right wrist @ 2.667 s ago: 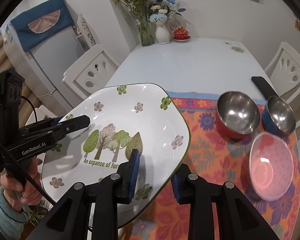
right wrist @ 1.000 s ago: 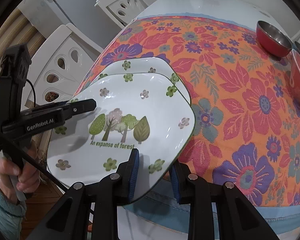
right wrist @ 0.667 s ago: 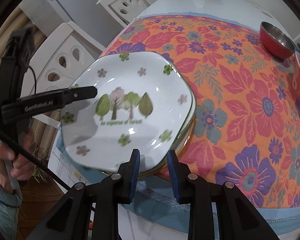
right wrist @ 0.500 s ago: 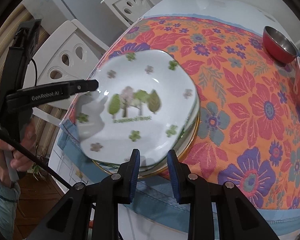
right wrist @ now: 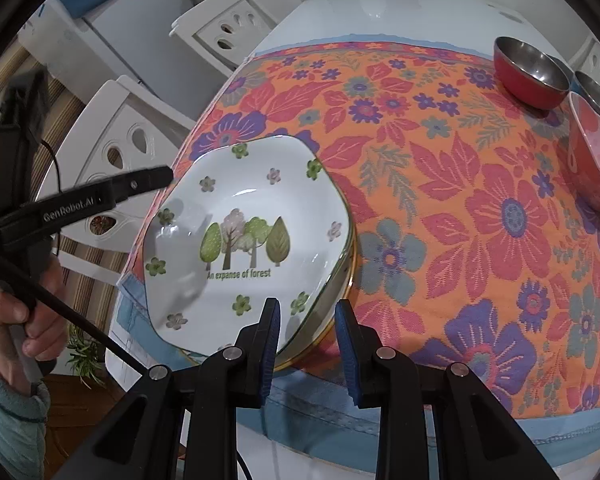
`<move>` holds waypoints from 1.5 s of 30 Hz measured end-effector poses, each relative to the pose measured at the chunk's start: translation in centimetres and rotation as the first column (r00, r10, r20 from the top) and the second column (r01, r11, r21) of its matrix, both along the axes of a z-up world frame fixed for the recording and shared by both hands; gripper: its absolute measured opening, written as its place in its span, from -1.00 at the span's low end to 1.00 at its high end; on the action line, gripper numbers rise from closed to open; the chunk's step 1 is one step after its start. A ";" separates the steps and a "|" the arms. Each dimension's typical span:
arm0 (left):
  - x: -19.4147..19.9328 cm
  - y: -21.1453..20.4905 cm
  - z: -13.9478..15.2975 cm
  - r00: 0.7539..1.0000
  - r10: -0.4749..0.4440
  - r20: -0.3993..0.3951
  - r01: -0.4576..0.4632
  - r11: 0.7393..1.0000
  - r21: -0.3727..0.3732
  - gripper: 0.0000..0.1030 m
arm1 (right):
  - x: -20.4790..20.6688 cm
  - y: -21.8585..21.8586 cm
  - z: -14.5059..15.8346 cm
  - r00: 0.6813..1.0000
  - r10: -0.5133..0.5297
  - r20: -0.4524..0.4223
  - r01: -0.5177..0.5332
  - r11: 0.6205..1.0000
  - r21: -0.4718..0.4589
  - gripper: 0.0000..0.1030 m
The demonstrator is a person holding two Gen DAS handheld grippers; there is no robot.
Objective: Organize plates and bowls
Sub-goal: 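Carry the plate stack with both tools toward the tablecloth edge, then lower the plate stack onto the tablecloth and open both tools, then move both tools to the rim of the pink Melody bowl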
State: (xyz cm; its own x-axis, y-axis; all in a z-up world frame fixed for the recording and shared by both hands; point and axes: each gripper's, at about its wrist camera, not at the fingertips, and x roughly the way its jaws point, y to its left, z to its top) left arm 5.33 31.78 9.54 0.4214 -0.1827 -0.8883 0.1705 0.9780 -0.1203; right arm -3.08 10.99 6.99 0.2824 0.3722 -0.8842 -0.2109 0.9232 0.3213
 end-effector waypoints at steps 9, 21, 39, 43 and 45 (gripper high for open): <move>1.7 -3.5 2.9 0.998 -0.024 0.063 0.018 0.996 0.087 -0.25 | 1.2 -1.0 0.9 0.999 -0.044 0.005 0.044 0.999 -0.023 -0.45; 4.6 -6.4 4.2 0.990 -0.106 0.092 0.099 0.992 0.081 -0.24 | 4.0 -3.6 2.1 0.988 -0.157 0.009 0.157 0.988 -0.011 -0.45; 7.9 -17.1 5.2 0.933 -0.342 0.111 0.347 0.937 -0.032 -0.01 | 3.2 -17.9 4.4 0.851 -0.523 0.054 0.525 0.850 -0.044 -0.04; 8.2 -21.0 5.3 0.924 -0.368 0.104 0.375 0.924 -0.068 0.01 | 2.6 -24.4 4.3 0.778 -0.628 0.027 0.628 0.778 0.022 -0.03; 8.4 -22.8 5.1 0.927 -0.364 0.090 0.371 0.926 -0.077 0.01 | 2.6 -27.7 4.0 0.753 -0.657 0.011 0.656 0.753 0.047 -0.03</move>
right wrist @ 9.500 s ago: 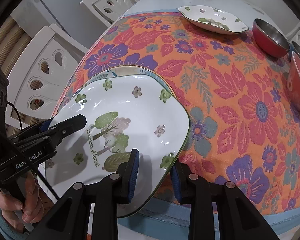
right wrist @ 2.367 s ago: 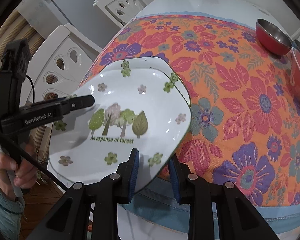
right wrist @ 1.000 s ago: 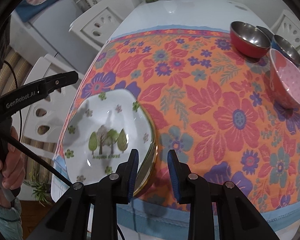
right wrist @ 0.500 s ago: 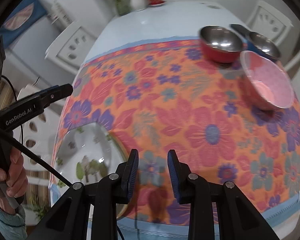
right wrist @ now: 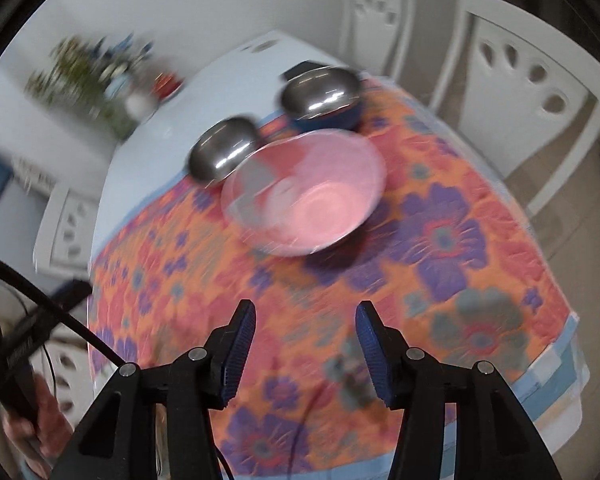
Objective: Organize plates and bowls
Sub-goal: 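Move both tools to the rim of the pink Melody bowl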
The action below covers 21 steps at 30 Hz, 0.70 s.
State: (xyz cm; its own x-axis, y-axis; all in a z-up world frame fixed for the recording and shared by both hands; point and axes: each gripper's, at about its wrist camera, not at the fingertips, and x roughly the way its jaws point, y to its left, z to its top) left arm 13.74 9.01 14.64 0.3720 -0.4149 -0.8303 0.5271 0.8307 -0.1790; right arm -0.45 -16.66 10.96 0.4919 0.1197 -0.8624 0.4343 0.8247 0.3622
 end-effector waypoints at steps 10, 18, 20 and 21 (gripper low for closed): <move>0.9 -9.6 -3.9 0.991 0.080 -0.109 -0.084 0.996 -0.032 0.01 | 4.2 -10.2 -2.8 1.000 0.002 -0.028 0.000 0.998 0.070 -0.03; 2.4 -13.5 -7.9 0.974 0.165 -0.155 -0.175 0.983 -0.053 0.00 | 8.3 -10.9 -6.1 0.988 0.134 -0.070 -0.131 0.990 0.050 -0.03; 2.7 -14.0 -8.6 0.971 0.174 -0.161 -0.185 0.981 -0.055 -0.01 | 9.2 -10.8 -6.7 0.984 0.162 -0.071 -0.159 0.986 0.041 -0.03; 2.8 -14.3 -8.9 0.970 0.180 -0.162 -0.191 0.980 -0.053 -0.01 | 9.5 -10.8 -6.9 0.982 0.176 -0.070 -0.174 0.984 0.038 -0.03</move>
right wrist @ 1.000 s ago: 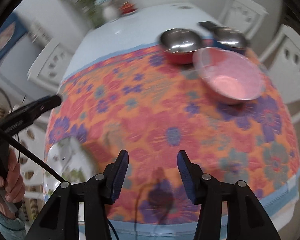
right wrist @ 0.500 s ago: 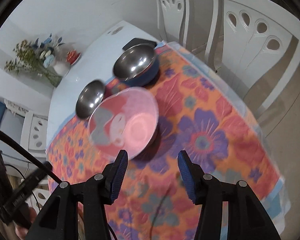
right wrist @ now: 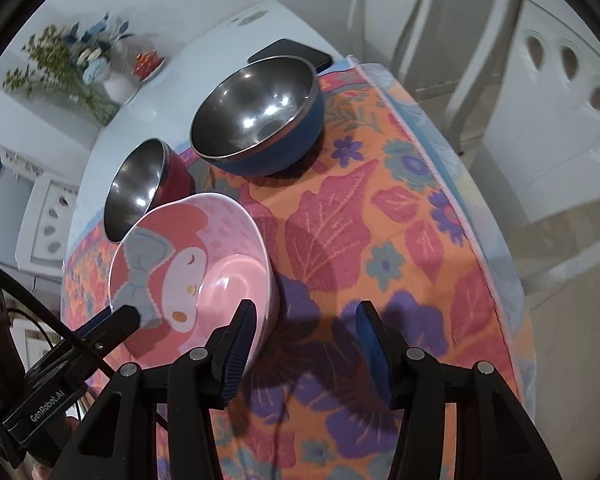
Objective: Organize plates and bowls
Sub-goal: 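Move both tools to the rim of the pink Melody bowl, then close both tools on the pink bowl rim and lift it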
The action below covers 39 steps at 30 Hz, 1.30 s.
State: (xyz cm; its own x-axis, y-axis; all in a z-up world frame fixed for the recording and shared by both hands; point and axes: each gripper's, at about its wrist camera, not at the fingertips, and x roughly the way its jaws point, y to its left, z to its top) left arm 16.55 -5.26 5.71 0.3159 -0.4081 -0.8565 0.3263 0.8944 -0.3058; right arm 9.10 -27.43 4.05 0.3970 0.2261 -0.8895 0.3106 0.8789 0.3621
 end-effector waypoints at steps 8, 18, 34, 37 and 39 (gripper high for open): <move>0.6 -1.2 -1.6 1.000 0.012 -0.005 -0.013 1.000 -0.005 -0.35 | 1.6 1.1 -1.4 0.996 0.089 0.005 -0.089 0.995 -0.035 -0.35; 0.0 -1.4 -2.0 1.000 0.024 0.002 -0.023 0.999 -0.036 -0.55 | 1.8 2.7 -1.9 0.987 0.161 0.026 -0.159 0.986 -0.053 -0.67; -5.7 0.4 3.0 0.996 -0.001 0.085 0.006 0.999 -0.052 -0.55 | -3.2 4.3 3.3 0.964 0.251 0.091 -0.241 0.965 -0.106 -0.67; -7.2 1.1 4.3 0.994 0.000 0.109 0.006 0.999 -0.048 -0.55 | -4.6 5.4 4.7 0.950 0.296 0.104 -0.279 0.949 -0.148 -0.67; -8.2 1.7 5.0 0.993 0.007 0.119 -0.001 0.999 -0.045 -0.55 | -5.8 6.4 5.5 0.939 0.326 0.110 -0.303 0.935 -0.186 -0.67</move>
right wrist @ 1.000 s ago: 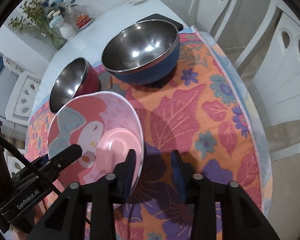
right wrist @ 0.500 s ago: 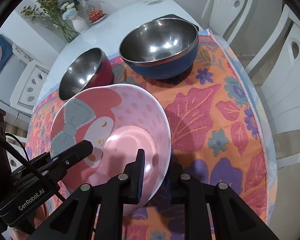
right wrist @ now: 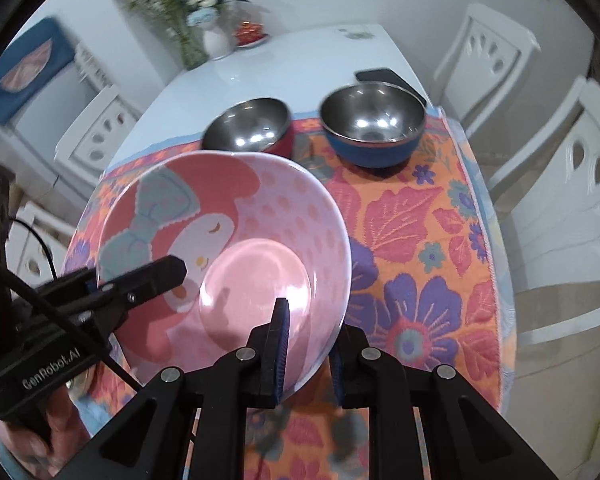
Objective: Organize plates and bowls
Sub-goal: 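Close both tools on the pink bowl rim and lift it, then carry the pink bowl with both tools toward the plate stack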
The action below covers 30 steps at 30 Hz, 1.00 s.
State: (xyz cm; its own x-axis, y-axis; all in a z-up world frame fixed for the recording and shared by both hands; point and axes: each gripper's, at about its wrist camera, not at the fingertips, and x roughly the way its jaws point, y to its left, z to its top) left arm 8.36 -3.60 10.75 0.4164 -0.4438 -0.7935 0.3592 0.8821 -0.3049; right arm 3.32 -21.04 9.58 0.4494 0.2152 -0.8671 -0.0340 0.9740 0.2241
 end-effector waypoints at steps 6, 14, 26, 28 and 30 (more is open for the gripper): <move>-3.0 1.8 0.3 1.000 0.028 -0.010 -0.028 1.000 0.012 -0.55 | -2.4 2.2 0.3 0.998 0.057 -0.006 -0.058 0.998 -0.029 -0.66; -5.4 3.2 -2.7 0.996 0.043 -0.074 -0.039 0.998 0.053 -0.55 | -4.6 3.6 -3.4 0.989 0.089 -0.120 -0.086 0.996 0.028 -0.65; -6.6 3.9 -5.2 0.992 0.056 -0.114 -0.051 0.998 0.049 -0.56 | -5.2 4.2 -5.7 0.980 0.085 -0.178 -0.079 0.996 0.042 -0.66; -6.8 4.0 -5.8 0.990 0.057 -0.132 -0.051 0.998 0.047 -0.56 | -5.1 4.2 -5.9 0.979 0.082 -0.186 -0.076 0.996 0.041 -0.66; -6.8 4.0 -6.2 0.988 0.056 -0.144 -0.049 0.998 0.047 -0.56 | -5.2 4.0 -6.0 0.978 0.080 -0.191 -0.073 0.996 0.044 -0.66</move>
